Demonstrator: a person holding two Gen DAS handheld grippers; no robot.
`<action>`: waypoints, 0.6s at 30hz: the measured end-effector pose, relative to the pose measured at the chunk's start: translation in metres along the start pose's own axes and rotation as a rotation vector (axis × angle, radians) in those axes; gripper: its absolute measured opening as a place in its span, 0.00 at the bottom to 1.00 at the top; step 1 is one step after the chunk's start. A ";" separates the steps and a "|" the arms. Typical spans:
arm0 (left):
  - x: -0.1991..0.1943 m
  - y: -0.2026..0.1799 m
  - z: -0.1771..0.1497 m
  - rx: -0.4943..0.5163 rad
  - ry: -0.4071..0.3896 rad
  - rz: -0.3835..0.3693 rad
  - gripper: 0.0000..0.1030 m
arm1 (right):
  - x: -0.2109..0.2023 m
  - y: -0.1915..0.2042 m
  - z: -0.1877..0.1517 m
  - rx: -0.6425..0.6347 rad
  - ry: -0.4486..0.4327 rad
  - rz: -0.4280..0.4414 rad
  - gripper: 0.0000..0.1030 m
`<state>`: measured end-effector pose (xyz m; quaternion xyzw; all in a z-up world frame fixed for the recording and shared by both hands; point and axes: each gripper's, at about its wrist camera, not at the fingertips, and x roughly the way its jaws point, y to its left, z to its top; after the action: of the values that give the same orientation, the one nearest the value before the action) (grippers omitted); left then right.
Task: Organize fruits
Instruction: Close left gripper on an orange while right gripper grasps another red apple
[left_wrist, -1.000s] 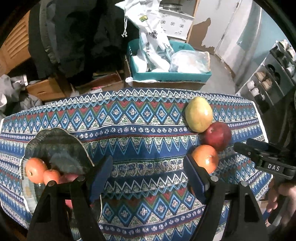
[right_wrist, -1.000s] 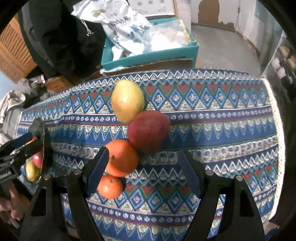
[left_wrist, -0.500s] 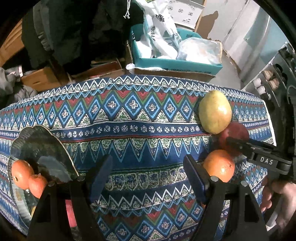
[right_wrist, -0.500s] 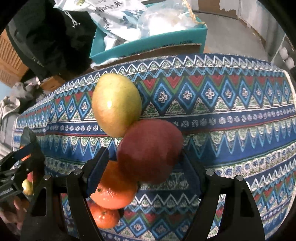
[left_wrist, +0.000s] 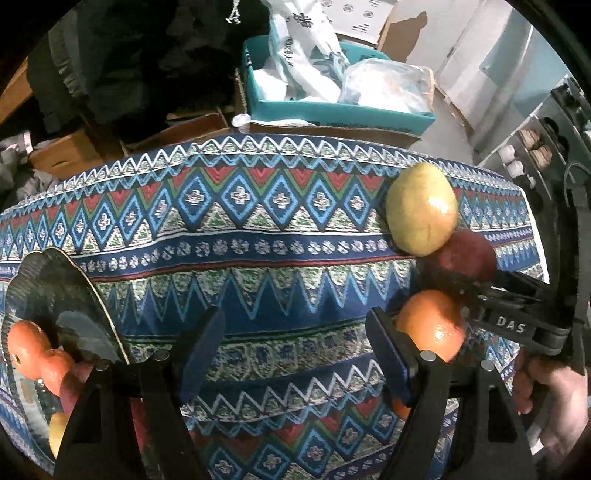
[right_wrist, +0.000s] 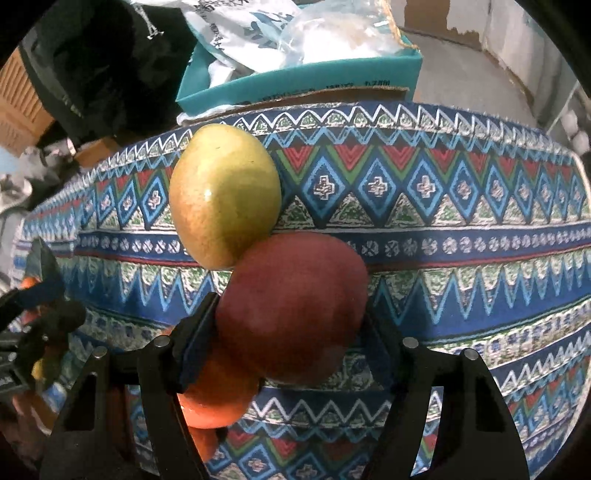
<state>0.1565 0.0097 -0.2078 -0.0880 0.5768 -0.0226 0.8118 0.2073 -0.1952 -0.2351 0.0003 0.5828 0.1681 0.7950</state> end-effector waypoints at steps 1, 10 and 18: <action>-0.001 -0.001 -0.001 0.002 0.000 -0.006 0.78 | -0.002 -0.002 -0.001 0.001 -0.005 -0.003 0.70; -0.009 -0.027 -0.015 0.031 0.009 -0.072 0.78 | -0.037 -0.015 -0.014 -0.004 -0.059 -0.048 0.70; -0.006 -0.053 -0.034 0.045 0.049 -0.126 0.78 | -0.069 -0.025 -0.043 0.004 -0.089 -0.045 0.70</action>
<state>0.1260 -0.0452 -0.2046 -0.1053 0.5891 -0.0889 0.7962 0.1562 -0.2455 -0.1894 -0.0039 0.5472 0.1488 0.8236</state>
